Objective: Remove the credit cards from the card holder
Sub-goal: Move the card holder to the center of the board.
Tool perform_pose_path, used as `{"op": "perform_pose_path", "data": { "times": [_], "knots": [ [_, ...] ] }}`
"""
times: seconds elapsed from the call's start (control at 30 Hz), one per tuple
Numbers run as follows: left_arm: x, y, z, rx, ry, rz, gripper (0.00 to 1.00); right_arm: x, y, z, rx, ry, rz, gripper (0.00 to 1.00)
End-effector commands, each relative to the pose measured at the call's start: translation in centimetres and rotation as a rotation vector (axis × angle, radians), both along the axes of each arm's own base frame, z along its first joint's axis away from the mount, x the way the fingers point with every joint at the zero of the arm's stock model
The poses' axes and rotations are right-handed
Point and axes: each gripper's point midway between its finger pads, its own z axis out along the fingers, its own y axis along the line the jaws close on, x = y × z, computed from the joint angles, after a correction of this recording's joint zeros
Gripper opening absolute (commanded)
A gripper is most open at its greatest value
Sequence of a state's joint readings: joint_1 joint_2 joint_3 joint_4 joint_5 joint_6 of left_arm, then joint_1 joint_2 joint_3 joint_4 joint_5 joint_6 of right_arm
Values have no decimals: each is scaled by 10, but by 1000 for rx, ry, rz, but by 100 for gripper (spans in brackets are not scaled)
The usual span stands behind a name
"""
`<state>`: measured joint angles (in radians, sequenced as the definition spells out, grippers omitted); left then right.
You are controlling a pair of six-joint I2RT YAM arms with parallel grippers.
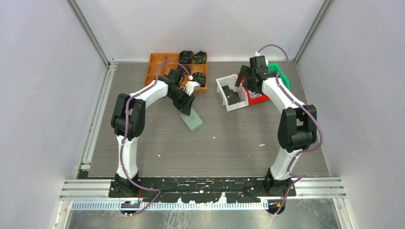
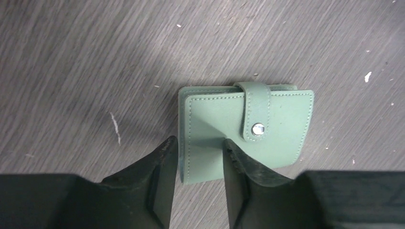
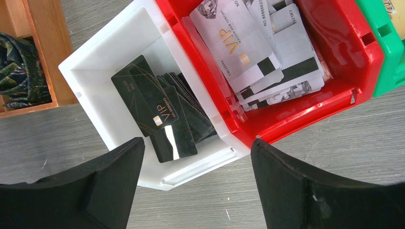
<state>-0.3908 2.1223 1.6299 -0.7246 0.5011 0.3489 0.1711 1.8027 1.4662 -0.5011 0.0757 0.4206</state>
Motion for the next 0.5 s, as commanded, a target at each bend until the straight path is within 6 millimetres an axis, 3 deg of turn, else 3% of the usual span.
{"op": "perform_pose_path", "data": {
  "times": [0.0,0.23,0.47],
  "knots": [
    [-9,-8,0,-39,13,-38,35,14,9,19,16,-70,25,86],
    [-55,-14,-11,46,-3,-171,13,10,16,3,-5,-36,36,83],
    [-85,3,-14,136,-22,-255,9,4,20,-6,-21,-17,40,78]
  ]
}}
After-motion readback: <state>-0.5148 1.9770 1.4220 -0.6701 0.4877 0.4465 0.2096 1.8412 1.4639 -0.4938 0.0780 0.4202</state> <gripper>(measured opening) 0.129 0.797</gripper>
